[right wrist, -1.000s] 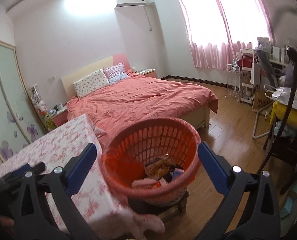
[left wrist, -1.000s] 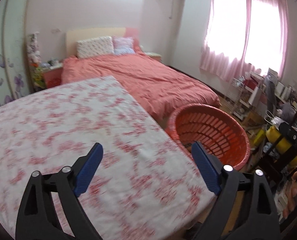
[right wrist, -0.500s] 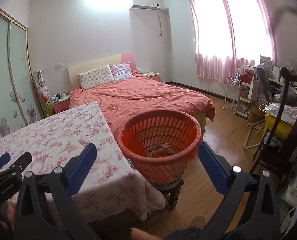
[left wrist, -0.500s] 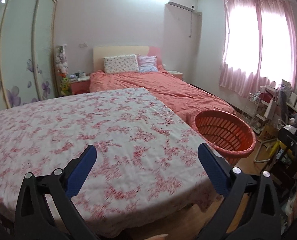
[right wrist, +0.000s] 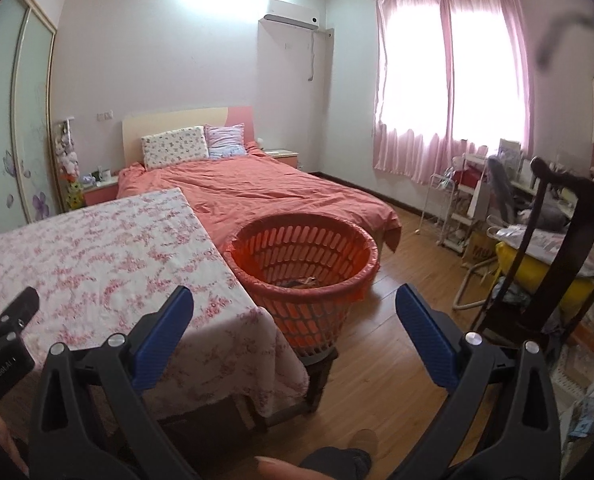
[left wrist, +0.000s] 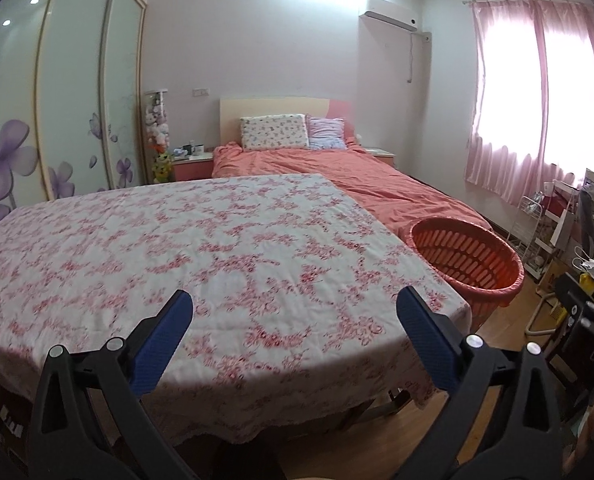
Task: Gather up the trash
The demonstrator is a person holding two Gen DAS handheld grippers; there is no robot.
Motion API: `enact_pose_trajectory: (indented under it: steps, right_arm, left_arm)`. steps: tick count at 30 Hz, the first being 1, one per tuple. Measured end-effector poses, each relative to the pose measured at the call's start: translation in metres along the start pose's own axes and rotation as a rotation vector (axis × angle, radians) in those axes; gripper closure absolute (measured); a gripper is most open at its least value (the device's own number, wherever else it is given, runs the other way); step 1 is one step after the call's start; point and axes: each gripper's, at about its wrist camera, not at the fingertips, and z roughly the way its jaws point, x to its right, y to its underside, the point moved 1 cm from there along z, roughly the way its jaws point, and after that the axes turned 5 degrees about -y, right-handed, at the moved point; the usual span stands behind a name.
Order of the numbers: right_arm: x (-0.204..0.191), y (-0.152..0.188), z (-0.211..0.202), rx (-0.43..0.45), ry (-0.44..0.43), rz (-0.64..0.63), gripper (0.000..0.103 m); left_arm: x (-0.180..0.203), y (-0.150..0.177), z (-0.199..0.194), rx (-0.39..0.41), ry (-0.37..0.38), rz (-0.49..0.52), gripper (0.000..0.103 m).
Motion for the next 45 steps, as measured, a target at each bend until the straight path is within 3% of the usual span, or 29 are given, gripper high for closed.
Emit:
enact_pose_trajectory:
  steps: [14, 23, 33, 45]
  right_arm:
    - [-0.012, 0.012, -0.005, 0.005, 0.085, -0.055, 0.004]
    - [-0.013, 0.018, 0.005, -0.054, 0.065, -0.046, 0.004]
    - [-0.013, 0.019, 0.005, -0.05, 0.06, -0.043, 0.004]
    - [-0.015, 0.016, 0.003, -0.038, 0.072, -0.047, 0.004]
  left_arm:
    - [-0.009, 0.009, -0.01, -0.012, -0.055, -0.026, 0.003]
    - [-0.013, 0.013, -0.005, -0.072, -0.036, -0.051, 0.003]
    - [-0.016, 0.008, -0.012, -0.061, -0.008, -0.087, 0.003]
    - [-0.018, 0.003, -0.015, -0.047, -0.062, -0.107, 0.003]
